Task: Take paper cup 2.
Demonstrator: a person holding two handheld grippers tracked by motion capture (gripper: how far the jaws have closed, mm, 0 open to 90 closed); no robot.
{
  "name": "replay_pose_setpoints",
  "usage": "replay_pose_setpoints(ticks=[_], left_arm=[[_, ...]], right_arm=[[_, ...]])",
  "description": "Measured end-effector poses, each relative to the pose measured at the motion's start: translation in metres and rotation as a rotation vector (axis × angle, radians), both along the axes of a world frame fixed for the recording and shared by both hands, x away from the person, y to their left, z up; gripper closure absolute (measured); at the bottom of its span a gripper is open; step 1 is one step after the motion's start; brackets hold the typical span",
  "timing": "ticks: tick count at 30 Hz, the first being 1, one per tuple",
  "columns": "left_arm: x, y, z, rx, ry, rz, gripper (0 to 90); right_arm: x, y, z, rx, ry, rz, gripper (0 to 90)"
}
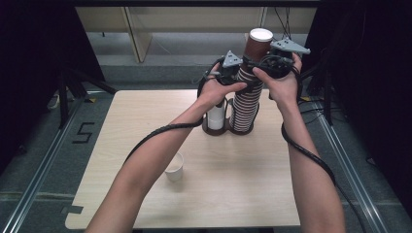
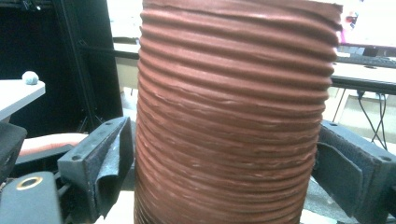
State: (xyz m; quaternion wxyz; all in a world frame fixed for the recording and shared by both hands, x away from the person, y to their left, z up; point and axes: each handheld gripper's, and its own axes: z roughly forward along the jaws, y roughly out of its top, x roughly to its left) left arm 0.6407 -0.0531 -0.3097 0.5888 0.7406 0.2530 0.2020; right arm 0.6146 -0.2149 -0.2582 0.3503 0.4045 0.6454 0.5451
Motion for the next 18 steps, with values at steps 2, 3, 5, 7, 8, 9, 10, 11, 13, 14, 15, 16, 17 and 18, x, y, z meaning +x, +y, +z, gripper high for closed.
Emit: replay_pose_setpoints(ticks=[2, 3, 5, 7, 8, 9, 10, 11, 13, 14, 15, 16, 17, 18], left_arm=[[0.0001, 0.0000, 0.0000, 0.000, 0.000, 0.001, 7.5], [0.0001, -0.0002, 0.0001, 0.001, 0.000, 0.001, 7.4], [0.0003, -0.0003, 0.0001, 0.000, 0.000, 0.001, 7.4], [0.0003, -0.0004, 0.0001, 0.000, -0.001, 0.001, 7.4], [0.0003, -0.0004, 0.0000, 0.000, -0.001, 0.001, 7.4], [0.0004, -0.0004, 0.0000, 0.000, -0.001, 0.001, 7.4], [0.0004, -0.0004, 0.0000, 0.000, -0.001, 0.001, 7.4], [0.0005, -0.0005, 0.0001, 0.000, -0.001, 0.001, 7.4], [0.0007, -0.0007, 0.0001, 0.000, -0.001, 0.000, 7.4], [0.0008, -0.0007, 0.0001, 0.000, -0.001, -0.001, 7.3], [0.0009, -0.0008, 0.0002, 0.001, -0.001, -0.001, 7.3], [0.0009, -0.0009, 0.0002, 0.001, -0.001, -0.001, 7.3], [0.0010, -0.0009, 0.0002, 0.002, -0.002, -0.001, 7.3], [0.0011, -0.0009, 0.0001, 0.001, -0.002, -0.001, 7.3]], right_arm=[[0.0005, 0.0007, -0.0005, 0.001, 0.002, -0.001, 11.1], [0.0007, 0.0009, -0.0004, 0.001, 0.003, -0.001, 11.2], [0.0012, 0.0011, -0.0002, 0.006, -0.002, -0.008, 11.9], [0.0018, 0.0013, 0.0000, 0.010, -0.004, -0.008, 12.6], [0.0019, 0.0015, 0.0000, 0.012, -0.005, -0.012, 13.0], [0.0026, 0.0012, -0.0002, 0.006, -0.008, -0.013, 13.1], [0.0028, 0.0012, -0.0003, 0.011, -0.001, -0.009, 13.3], [0.0039, 0.0007, -0.0005, 0.008, -0.008, -0.006, 13.3], [0.0039, 0.0010, -0.0004, 0.010, -0.009, -0.007, 13.9], [0.0038, 0.0012, -0.0006, 0.012, -0.014, -0.008, 14.2], [0.0029, 0.0017, -0.0007, 0.020, -0.009, -0.012, 14.4], [0.0038, 0.0010, -0.0010, 0.013, -0.019, -0.009, 14.7], [0.0037, 0.0007, -0.0010, 0.015, -0.023, -0.007, 14.9], [0.0034, 0.0007, -0.0011, 0.017, -0.019, -0.007, 15.0]])
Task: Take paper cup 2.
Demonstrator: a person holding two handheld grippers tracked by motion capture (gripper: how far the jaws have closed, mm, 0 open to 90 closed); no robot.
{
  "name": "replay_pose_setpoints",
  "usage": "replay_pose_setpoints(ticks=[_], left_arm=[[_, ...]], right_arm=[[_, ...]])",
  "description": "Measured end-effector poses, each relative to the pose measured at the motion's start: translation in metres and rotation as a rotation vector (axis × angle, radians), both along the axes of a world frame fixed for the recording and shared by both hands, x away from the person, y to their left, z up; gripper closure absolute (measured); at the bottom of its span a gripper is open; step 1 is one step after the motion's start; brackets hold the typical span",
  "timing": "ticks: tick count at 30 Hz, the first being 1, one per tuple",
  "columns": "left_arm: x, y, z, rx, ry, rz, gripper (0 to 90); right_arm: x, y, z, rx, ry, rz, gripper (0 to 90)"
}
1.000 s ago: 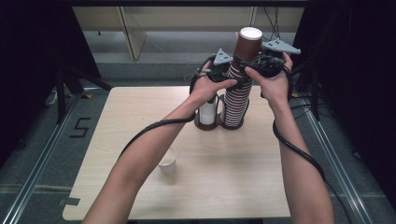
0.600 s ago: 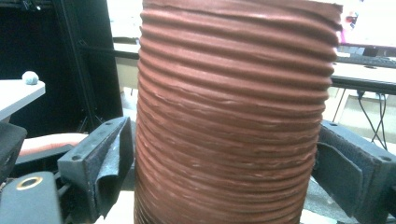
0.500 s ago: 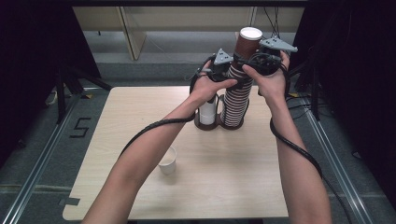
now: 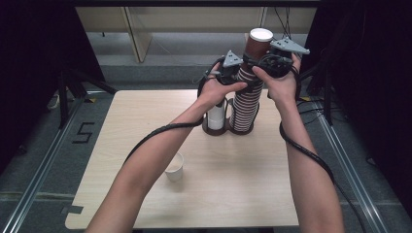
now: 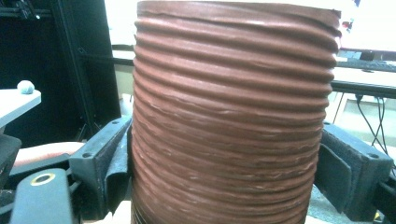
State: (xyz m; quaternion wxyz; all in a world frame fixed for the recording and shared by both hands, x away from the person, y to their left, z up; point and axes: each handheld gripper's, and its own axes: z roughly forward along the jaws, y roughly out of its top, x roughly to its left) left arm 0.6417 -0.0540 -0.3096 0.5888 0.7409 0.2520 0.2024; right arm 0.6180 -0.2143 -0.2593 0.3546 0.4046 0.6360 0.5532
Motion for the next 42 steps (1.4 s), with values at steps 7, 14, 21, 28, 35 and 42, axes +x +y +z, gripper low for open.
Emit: replay_pose_setpoints(ticks=[7, 14, 21, 28, 35, 42], left_arm=[[0.0003, -0.0003, 0.0002, 0.004, -0.002, 0.000, 7.3], [0.0006, -0.0005, 0.0004, 0.007, -0.003, 0.000, 7.3], [0.0008, -0.0009, 0.0006, 0.012, -0.008, -0.002, 7.3], [0.0008, -0.0018, 0.0008, 0.015, -0.006, -0.003, 7.4], [0.0010, -0.0021, 0.0001, 0.003, 0.013, -0.003, 7.3], [0.0016, -0.0018, 0.0001, 0.008, 0.016, -0.004, 7.3]], right_arm=[[-0.0002, -0.0001, -0.0004, 0.008, -0.001, -0.002, 15.2], [0.0035, -0.0001, -0.0005, 0.022, 0.012, 0.001, 13.5], [0.0044, 0.0011, -0.0005, 0.025, 0.006, -0.011, 15.7], [0.0037, 0.0008, -0.0004, 0.025, 0.005, -0.012, 16.1], [0.0028, 0.0005, -0.0002, 0.024, 0.007, -0.019, 16.2], [0.0036, 0.0004, 0.0004, 0.029, 0.008, -0.017, 16.3]])
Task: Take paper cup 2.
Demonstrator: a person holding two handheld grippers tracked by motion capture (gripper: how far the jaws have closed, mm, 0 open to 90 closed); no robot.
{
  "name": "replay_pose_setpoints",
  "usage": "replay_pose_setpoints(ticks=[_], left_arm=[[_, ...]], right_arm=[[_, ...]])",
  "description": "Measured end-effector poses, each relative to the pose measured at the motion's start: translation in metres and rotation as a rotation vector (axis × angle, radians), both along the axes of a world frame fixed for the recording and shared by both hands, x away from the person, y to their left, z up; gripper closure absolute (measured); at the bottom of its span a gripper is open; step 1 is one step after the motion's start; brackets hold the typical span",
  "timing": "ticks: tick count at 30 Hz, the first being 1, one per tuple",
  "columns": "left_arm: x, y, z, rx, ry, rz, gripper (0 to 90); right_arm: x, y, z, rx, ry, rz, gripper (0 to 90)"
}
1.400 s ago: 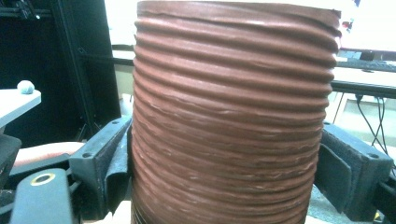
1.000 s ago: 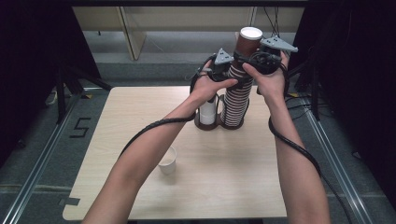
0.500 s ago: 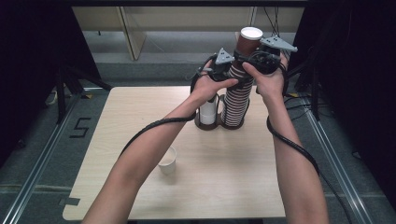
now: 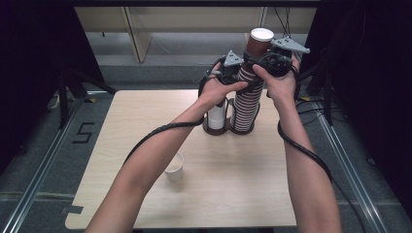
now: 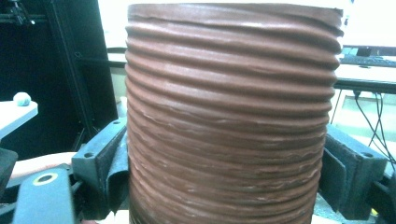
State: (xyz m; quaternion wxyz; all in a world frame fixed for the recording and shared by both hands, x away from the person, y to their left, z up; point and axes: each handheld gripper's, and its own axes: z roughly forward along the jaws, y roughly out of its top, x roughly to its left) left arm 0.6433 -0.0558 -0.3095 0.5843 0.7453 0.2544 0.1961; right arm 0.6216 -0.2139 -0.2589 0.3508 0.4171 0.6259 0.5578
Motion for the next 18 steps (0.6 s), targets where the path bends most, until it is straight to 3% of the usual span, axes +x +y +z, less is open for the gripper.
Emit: replay_pose_setpoints(ticks=[6, 11, 18], left_arm=[[0.0001, -0.0004, 0.0010, 0.006, 0.003, 0.000, 7.5], [-0.0002, -0.0007, 0.0009, 0.010, -0.001, -0.002, 7.7], [0.0000, -0.0005, 0.0007, 0.006, 0.002, -0.001, 7.9]], right_arm=[[0.0004, -0.0003, -0.0001, -0.003, -0.004, 0.003, 16.4], [-0.0009, -0.0006, 0.0028, 0.005, 0.030, -0.002, 16.5], [-0.0001, -0.0012, 0.0007, -0.003, 0.003, 0.005, 16.6]])
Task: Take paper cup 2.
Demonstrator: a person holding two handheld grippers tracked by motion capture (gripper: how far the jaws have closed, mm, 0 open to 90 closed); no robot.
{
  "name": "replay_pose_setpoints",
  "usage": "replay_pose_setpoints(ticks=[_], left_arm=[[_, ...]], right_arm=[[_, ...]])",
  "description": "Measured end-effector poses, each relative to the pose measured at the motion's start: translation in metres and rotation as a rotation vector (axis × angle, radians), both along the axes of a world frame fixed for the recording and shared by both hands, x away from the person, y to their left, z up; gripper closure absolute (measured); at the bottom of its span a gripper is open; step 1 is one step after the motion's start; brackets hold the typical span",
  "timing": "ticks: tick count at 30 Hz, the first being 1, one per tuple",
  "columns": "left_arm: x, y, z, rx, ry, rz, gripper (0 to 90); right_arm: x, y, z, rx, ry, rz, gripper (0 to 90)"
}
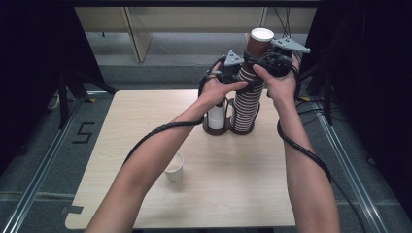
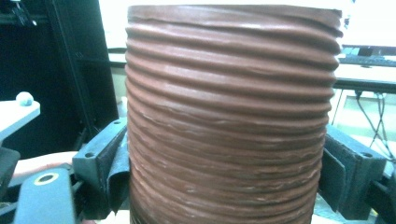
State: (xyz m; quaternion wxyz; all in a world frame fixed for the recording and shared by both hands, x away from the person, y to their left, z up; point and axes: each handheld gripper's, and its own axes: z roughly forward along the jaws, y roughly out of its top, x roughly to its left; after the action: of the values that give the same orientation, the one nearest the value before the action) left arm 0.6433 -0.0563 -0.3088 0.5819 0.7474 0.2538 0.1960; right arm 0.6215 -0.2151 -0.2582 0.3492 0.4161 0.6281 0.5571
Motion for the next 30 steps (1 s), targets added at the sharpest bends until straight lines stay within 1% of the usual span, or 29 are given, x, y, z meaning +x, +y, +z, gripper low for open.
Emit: replay_pose_setpoints(ticks=[2, 3, 4, 6, 9, 12, 14, 15, 16, 17, 19, 20, 23, 24, 27, 29, 30], left_arm=[[-0.0003, -0.0003, 0.0000, 0.006, -0.006, -0.002, 8.0], [-0.0005, -0.0006, -0.0001, 0.004, -0.004, -0.001, 8.0], [-0.0007, -0.0007, -0.0003, 0.002, -0.001, -0.001, 8.0], [-0.0001, -0.0002, 0.0001, 0.006, -0.005, -0.004, 8.1], [0.0000, -0.0002, 0.0003, 0.008, -0.005, -0.002, 8.2], [0.0000, -0.0002, 0.0005, 0.008, -0.001, 0.000, 8.3], [-0.0001, -0.0005, 0.0005, 0.009, -0.003, 0.001, 8.4], [-0.0006, -0.0009, 0.0003, 0.005, 0.001, 0.003, 8.5], [-0.0006, -0.0009, 0.0002, 0.005, 0.000, 0.002, 8.5], [-0.0006, -0.0010, 0.0003, 0.004, 0.002, 0.003, 8.5], [-0.0001, -0.0004, 0.0007, 0.011, -0.001, 0.001, 8.5], [0.0001, -0.0002, 0.0007, 0.009, 0.000, 0.000, 8.6], [0.0002, -0.0001, 0.0007, 0.008, 0.001, 0.001, 8.6], [0.0002, -0.0001, 0.0006, 0.008, 0.000, 0.000, 8.5], [0.0002, -0.0003, 0.0005, 0.009, -0.001, 0.001, 8.6], [-0.0001, -0.0005, 0.0004, 0.010, -0.004, 0.001, 8.6], [-0.0001, -0.0006, 0.0004, 0.010, -0.004, 0.001, 8.6]], right_arm=[[-0.0001, -0.0010, 0.0001, 0.021, 0.012, 0.004, 16.7], [0.0004, -0.0019, 0.0008, 0.013, 0.010, 0.001, 16.7], [0.0000, -0.0016, 0.0017, 0.016, 0.017, 0.003, 16.7], [-0.0004, -0.0010, 0.0020, -0.002, 0.010, -0.002, 16.8], [-0.0004, -0.0008, 0.0009, -0.003, 0.001, 0.006, 16.8], [0.0000, -0.0008, 0.0005, -0.002, -0.006, 0.002, 16.8], [0.0005, -0.0018, 0.0012, 0.008, 0.003, 0.003, 16.9], [0.0003, -0.0017, 0.0021, 0.018, 0.017, 0.007, 16.9], [0.0007, -0.0023, 0.0032, 0.016, 0.023, 0.004, 16.9], [0.0003, -0.0018, 0.0045, 0.023, 0.039, 0.002, 17.0], [0.0012, -0.0020, 0.0058, 0.021, 0.046, -0.001, 17.0], [0.0013, -0.0014, 0.0061, 0.011, 0.044, -0.005, 17.1], [0.0011, -0.0004, 0.0049, 0.006, 0.023, -0.002, 17.2], [0.0005, -0.0004, 0.0048, 0.003, 0.023, -0.004, 17.2], [0.0006, -0.0008, 0.0046, 0.008, 0.022, -0.004, 17.3], [0.0000, -0.0008, 0.0051, 0.020, 0.030, -0.002, 17.4], [0.0001, -0.0011, 0.0054, 0.024, 0.025, -0.005, 17.5]])
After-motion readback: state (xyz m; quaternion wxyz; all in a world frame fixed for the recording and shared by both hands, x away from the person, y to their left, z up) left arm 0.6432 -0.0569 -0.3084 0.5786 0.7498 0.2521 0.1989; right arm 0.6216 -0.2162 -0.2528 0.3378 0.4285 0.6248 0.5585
